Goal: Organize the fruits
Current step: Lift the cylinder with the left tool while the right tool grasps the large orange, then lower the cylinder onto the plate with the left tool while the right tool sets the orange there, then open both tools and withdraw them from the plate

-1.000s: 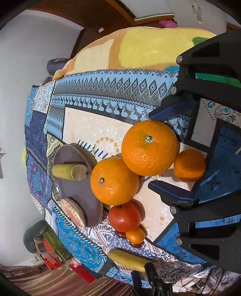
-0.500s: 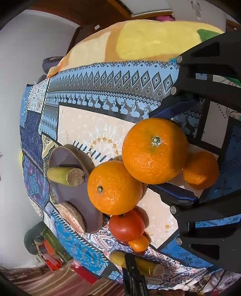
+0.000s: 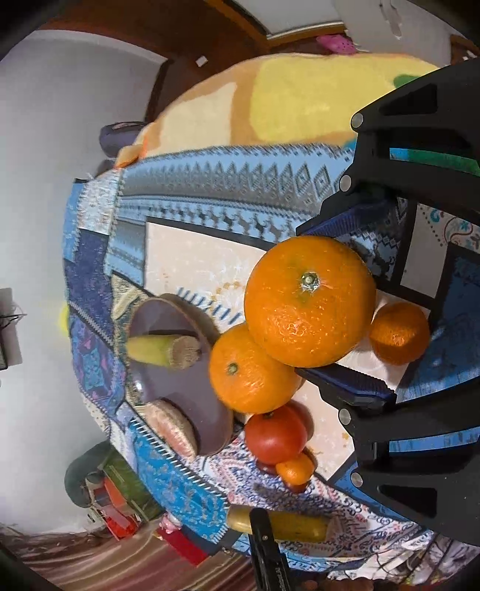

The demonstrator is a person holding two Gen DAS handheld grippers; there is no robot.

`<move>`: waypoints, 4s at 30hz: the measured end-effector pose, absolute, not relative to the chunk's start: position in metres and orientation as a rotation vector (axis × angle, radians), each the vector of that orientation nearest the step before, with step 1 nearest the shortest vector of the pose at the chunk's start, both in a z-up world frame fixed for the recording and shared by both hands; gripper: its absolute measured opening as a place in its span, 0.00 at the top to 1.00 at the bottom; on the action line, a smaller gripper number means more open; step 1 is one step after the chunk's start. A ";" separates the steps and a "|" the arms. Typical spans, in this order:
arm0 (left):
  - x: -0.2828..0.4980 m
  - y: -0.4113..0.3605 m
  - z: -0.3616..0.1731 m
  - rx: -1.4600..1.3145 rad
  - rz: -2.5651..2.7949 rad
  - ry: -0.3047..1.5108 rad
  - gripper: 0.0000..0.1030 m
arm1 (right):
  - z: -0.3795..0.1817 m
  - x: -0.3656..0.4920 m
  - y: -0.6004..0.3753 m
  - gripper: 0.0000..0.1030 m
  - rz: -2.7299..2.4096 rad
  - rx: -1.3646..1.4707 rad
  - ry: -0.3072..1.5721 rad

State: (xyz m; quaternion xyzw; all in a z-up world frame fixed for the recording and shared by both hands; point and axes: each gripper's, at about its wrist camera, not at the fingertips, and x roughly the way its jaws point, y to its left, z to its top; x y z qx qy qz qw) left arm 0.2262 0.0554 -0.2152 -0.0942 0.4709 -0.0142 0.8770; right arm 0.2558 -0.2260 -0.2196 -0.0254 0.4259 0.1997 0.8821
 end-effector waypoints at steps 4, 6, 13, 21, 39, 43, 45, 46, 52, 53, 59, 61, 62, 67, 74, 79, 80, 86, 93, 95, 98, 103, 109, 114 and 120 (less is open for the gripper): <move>0.218 0.048 -0.190 -0.181 -0.050 0.921 0.63 | -0.198 0.250 -0.225 0.40 0.416 -0.064 0.826; 0.218 0.044 -0.180 -0.172 -0.057 0.895 0.63 | -0.189 0.249 -0.224 0.40 0.419 -0.065 0.800; 0.226 0.034 -0.154 -0.142 -0.077 0.832 0.63 | -0.163 0.249 -0.218 0.40 0.433 -0.059 0.725; 0.248 0.021 -0.143 -0.110 -0.102 0.802 0.63 | -0.151 0.258 -0.209 0.40 0.446 -0.055 0.689; 0.325 -0.004 -0.187 -0.075 -0.170 0.901 0.63 | -0.155 0.302 -0.185 0.40 0.487 -0.067 0.681; 0.345 -0.002 -0.192 -0.088 -0.175 0.903 0.63 | -0.160 0.313 -0.181 0.40 0.496 -0.071 0.688; 0.354 -0.001 -0.194 -0.098 -0.177 0.902 0.63 | -0.163 0.319 -0.179 0.40 0.500 -0.074 0.694; 0.359 0.000 -0.195 -0.105 -0.178 0.901 0.63 | -0.164 0.322 -0.177 0.40 0.501 -0.076 0.696; 0.385 0.009 -0.204 -0.154 -0.168 0.912 0.62 | -0.169 0.338 -0.169 0.40 0.510 -0.091 0.705; 0.389 0.011 -0.206 -0.167 -0.165 0.919 0.61 | -0.170 0.340 -0.168 0.40 0.511 -0.094 0.707; 0.413 0.024 -0.222 -0.219 -0.144 0.971 0.59 | -0.174 0.352 -0.161 0.40 0.520 -0.104 0.720; 0.418 0.027 -0.228 -0.222 -0.137 0.986 0.57 | -0.176 0.356 -0.158 0.40 0.519 -0.113 0.727; 0.420 0.028 -0.231 -0.225 -0.134 0.993 0.56 | -0.177 0.358 -0.156 0.40 0.519 -0.115 0.731; 0.424 0.033 -0.239 -0.229 -0.146 1.001 0.55 | -0.181 0.364 -0.150 0.40 0.525 -0.130 0.743; 0.415 0.033 -0.224 -0.153 -0.127 0.955 0.53 | -0.181 0.372 -0.139 0.40 0.535 -0.151 0.756; 0.403 0.048 -0.210 -0.135 -0.084 0.911 0.53 | -0.178 0.377 -0.129 0.40 0.543 -0.170 0.755; 0.399 0.052 -0.208 -0.130 -0.076 0.904 0.53 | -0.177 0.377 -0.127 0.40 0.544 -0.173 0.755; 0.385 0.077 -0.200 -0.122 -0.020 0.870 0.49 | -0.174 0.379 -0.109 0.40 0.574 -0.192 0.761; 0.372 0.102 -0.202 -0.116 0.031 0.859 0.48 | -0.181 0.381 -0.075 0.40 0.612 -0.240 0.789; 0.371 0.106 -0.205 -0.124 0.032 0.864 0.48 | -0.186 0.383 -0.066 0.40 0.619 -0.257 0.801; 0.370 0.110 -0.208 -0.127 0.033 0.869 0.48 | -0.193 0.386 -0.056 0.40 0.619 -0.279 0.824; 0.371 0.112 -0.214 -0.135 0.030 0.875 0.47 | -0.204 0.389 -0.051 0.39 0.605 -0.289 0.871; 0.369 0.110 -0.216 -0.139 0.026 0.881 0.47 | -0.202 0.376 -0.043 0.30 0.620 -0.348 0.842; 0.362 0.106 -0.208 -0.136 0.024 0.877 0.47 | -0.194 0.369 -0.050 0.26 0.616 -0.335 0.822; 0.341 0.097 -0.187 -0.121 0.018 0.846 0.45 | -0.176 0.354 -0.074 0.26 0.594 -0.273 0.801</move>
